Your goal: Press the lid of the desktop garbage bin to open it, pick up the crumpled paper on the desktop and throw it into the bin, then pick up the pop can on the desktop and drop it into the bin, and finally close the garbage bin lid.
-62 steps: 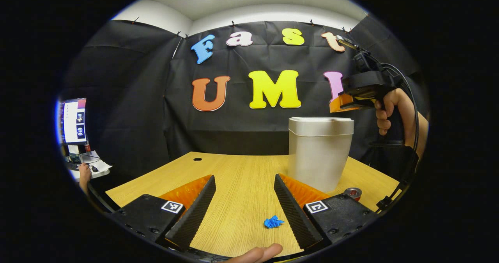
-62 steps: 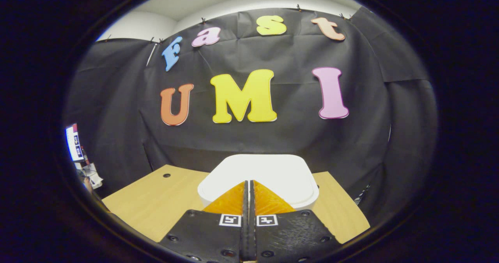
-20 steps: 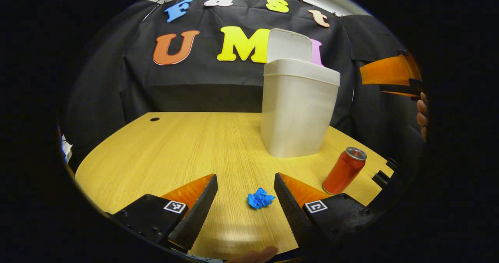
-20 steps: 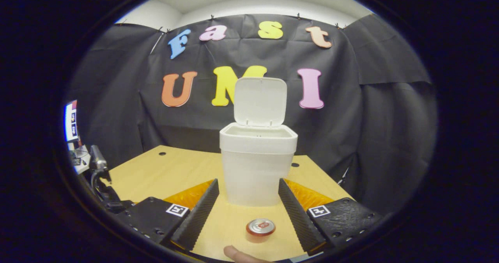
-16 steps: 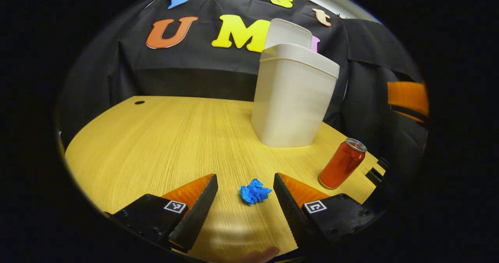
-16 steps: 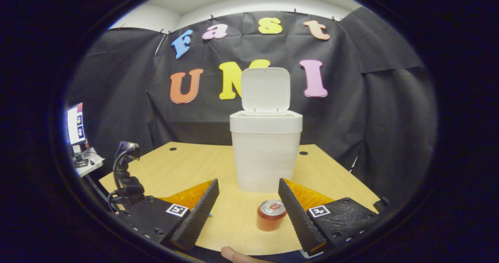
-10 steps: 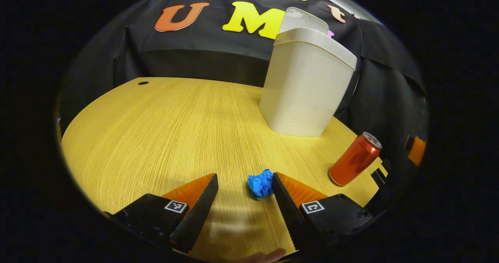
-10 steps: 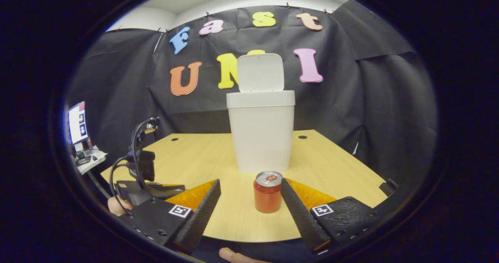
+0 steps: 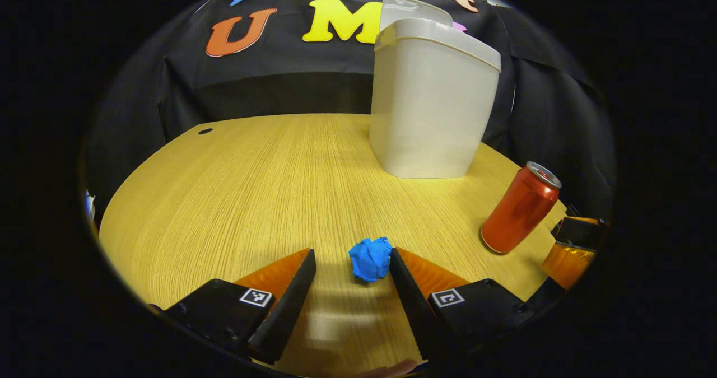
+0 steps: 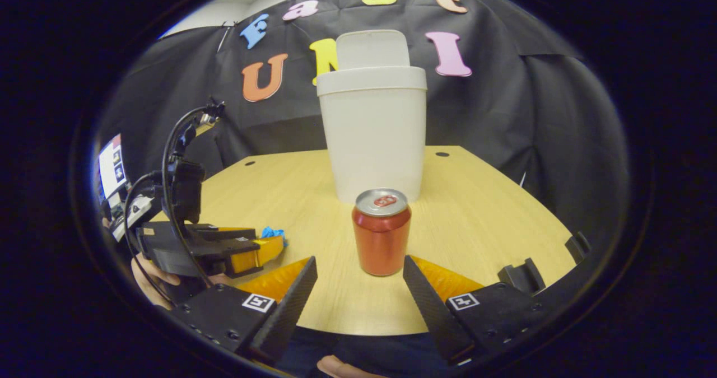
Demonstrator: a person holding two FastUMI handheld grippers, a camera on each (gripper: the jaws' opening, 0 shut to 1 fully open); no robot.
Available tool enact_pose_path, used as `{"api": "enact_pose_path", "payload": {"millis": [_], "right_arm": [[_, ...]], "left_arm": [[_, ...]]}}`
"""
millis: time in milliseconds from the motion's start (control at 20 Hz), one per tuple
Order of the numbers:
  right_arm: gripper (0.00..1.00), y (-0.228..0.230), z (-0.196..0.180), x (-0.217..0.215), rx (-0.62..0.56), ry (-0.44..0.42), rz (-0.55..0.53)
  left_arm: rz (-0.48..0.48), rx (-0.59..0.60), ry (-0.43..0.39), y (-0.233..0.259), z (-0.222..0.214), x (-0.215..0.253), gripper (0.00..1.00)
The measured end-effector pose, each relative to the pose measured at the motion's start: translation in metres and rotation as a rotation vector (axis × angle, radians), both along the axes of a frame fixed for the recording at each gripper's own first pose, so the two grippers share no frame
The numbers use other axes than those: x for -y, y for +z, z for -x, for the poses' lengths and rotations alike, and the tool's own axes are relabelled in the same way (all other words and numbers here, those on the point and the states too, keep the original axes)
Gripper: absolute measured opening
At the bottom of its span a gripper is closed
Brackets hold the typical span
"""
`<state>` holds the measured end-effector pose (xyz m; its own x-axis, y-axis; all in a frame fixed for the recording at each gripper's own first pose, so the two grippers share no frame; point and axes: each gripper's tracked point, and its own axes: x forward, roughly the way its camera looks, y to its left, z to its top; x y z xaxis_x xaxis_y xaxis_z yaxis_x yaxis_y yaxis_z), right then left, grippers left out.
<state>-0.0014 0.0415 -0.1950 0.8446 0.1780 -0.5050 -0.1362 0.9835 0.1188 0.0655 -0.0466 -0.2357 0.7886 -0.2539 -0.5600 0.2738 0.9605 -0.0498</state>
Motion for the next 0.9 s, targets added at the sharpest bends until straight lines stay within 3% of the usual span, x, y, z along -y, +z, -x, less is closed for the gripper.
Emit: {"api": "enact_pose_path", "payload": {"millis": [200, 350, 600, 850, 900], "right_arm": [[0.96, -0.002, -0.01, 0.011, -0.004, -0.014, 0.008], [0.96, 0.0, -0.023, 0.009, -0.012, 0.003, 0.033], [0.96, 0.0, -0.036, 0.005, 0.021, 0.025, 0.087], [0.97, -0.001, -0.05, -0.002, 0.027, 0.024, 0.069], [0.97, -0.002, -0.052, -0.003, 0.025, 0.016, 0.059]], "left_arm": [[-0.035, 0.009, 0.013, -0.002, -0.002, -0.003, 0.82], [0.027, 0.012, -0.008, 0.0, -0.003, 0.005, 0.75], [0.079, 0.009, 0.026, 0.002, -0.007, -0.004, 0.55], [0.173, 0.01, 0.034, 0.005, -0.01, -0.008, 0.46], [0.192, 0.006, 0.047, 0.004, -0.012, -0.011, 0.4]]}}
